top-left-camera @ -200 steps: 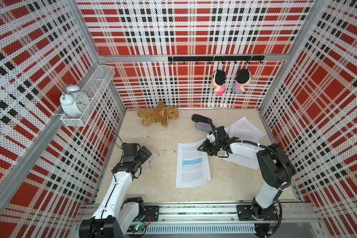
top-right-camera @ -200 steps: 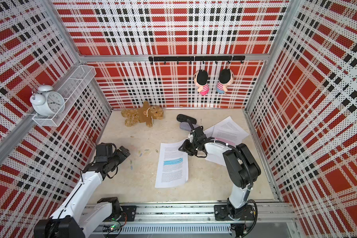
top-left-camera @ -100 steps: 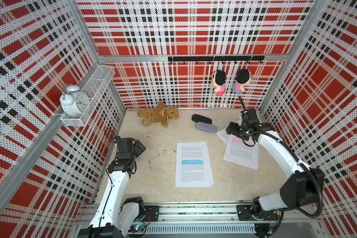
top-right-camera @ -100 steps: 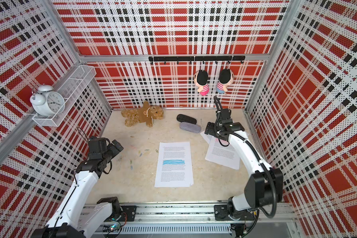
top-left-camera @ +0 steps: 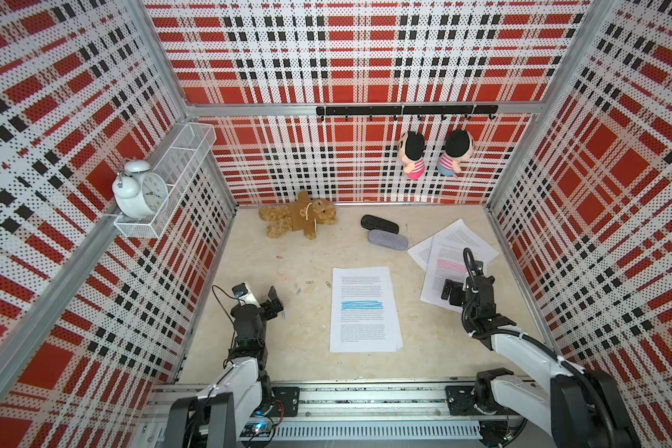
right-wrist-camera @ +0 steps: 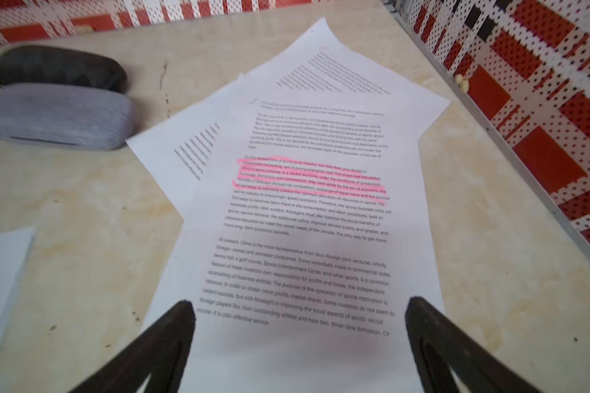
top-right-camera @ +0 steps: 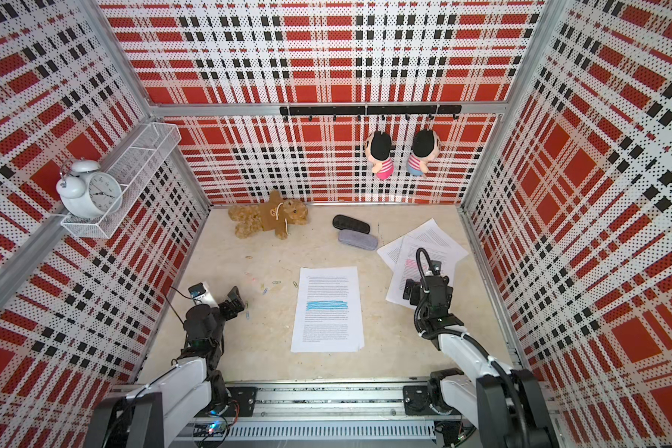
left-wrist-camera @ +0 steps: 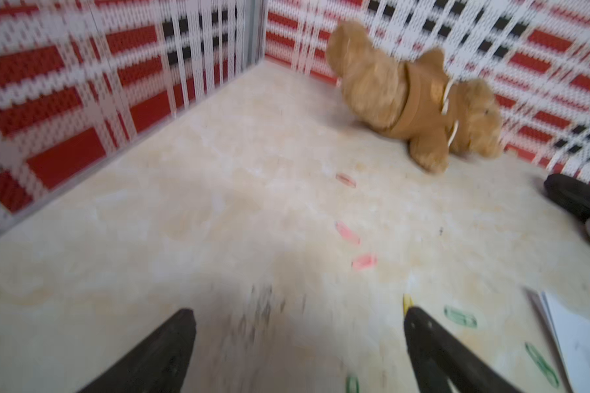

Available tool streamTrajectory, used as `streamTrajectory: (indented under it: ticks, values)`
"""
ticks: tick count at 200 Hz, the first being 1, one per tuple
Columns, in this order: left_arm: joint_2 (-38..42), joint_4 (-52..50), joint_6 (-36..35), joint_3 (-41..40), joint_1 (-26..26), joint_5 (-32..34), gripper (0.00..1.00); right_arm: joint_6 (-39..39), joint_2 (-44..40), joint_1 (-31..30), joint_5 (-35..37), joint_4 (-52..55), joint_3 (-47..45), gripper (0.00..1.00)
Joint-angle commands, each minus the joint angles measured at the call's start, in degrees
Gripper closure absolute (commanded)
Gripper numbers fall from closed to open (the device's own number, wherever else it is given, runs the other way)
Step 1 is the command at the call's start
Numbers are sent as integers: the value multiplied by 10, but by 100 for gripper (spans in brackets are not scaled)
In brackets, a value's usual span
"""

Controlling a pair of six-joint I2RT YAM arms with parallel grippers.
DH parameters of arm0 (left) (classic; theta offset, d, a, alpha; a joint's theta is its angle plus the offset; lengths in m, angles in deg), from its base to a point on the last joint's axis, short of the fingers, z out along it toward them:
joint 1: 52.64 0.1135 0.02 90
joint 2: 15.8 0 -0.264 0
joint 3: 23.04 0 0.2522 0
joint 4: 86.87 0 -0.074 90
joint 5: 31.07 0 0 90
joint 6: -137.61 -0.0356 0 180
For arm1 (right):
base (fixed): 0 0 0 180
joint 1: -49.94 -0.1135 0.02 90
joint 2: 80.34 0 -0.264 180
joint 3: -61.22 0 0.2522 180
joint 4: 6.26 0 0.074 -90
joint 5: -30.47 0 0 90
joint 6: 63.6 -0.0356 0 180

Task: Unclip the paperclips from the documents
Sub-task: Reset both arms

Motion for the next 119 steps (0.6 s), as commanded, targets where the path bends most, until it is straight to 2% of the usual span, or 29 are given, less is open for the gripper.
streamTrajectory:
  ticks: [1,10,17,29,45,52,57,68,76,80,94,108,119]
  values:
    - [-92,220,-36,43,7,-48,2,80,82,3,16,-266,-1,0]
    - [-138,221,-38,76,8,-71,2,77,111,6,33,-265,23,0]
    - [-169,226,-48,99,8,-84,2,90,144,13,26,-333,26,0]
    - [-213,247,-62,128,8,-107,2,130,189,18,8,-382,40,0]
    - [-220,259,-61,127,14,-110,2,109,230,42,-17,-351,72,0]
    - [-206,264,-56,114,16,-101,2,100,220,48,-27,-335,69,0]
    - [-191,256,-55,105,16,-94,2,98,213,50,-30,-361,53,0]
    - [-140,216,-68,82,15,-80,2,98,215,52,-42,-476,-14,0]
    - [-93,171,-81,67,15,-68,2,107,245,58,-69,-634,-65,0]
    - [-68,152,-84,58,16,-61,2,107,254,58,-70,-667,-80,0]
    - [4,124,-93,24,16,-48,2,102,222,59,-76,-595,-75,0]
    - [43,108,-100,10,18,-59,2,114,244,59,-91,-594,-51,0]
    - [71,64,-105,10,18,-64,2,111,227,59,-96,-515,-29,0]
